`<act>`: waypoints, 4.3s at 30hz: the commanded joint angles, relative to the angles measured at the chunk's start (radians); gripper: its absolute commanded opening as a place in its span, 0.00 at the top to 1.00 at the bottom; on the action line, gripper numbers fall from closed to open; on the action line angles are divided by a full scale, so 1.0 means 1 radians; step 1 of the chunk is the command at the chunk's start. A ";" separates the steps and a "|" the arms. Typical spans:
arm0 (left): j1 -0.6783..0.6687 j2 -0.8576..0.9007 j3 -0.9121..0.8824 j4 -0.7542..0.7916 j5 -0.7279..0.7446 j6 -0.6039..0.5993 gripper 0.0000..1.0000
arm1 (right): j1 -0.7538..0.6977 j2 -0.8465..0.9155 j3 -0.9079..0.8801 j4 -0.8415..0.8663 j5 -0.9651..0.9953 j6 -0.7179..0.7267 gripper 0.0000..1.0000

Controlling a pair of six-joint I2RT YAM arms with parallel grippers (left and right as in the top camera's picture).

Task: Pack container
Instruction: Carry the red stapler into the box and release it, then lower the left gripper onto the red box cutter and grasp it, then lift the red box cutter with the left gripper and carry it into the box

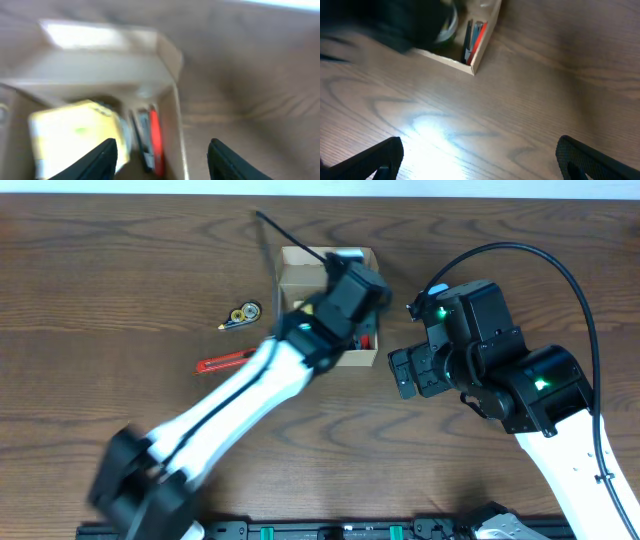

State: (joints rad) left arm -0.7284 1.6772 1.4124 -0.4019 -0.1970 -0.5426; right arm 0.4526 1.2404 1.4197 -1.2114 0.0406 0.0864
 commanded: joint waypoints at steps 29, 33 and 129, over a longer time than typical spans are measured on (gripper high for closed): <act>0.602 0.125 -0.010 -0.539 0.359 1.210 0.20 | -0.007 -0.010 -0.001 -0.001 0.000 -0.013 0.01; 0.608 0.189 -0.010 -0.533 0.363 1.209 0.23 | -0.007 -0.010 -0.001 -0.001 0.000 -0.013 0.01; 0.169 0.090 0.061 -0.303 0.447 1.781 0.94 | -0.007 -0.010 -0.001 -0.001 0.000 -0.013 0.01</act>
State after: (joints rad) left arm -0.5632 1.7420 1.4654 -0.7097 0.3031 1.1603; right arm 0.4526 1.2404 1.4197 -1.2110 0.0402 0.0860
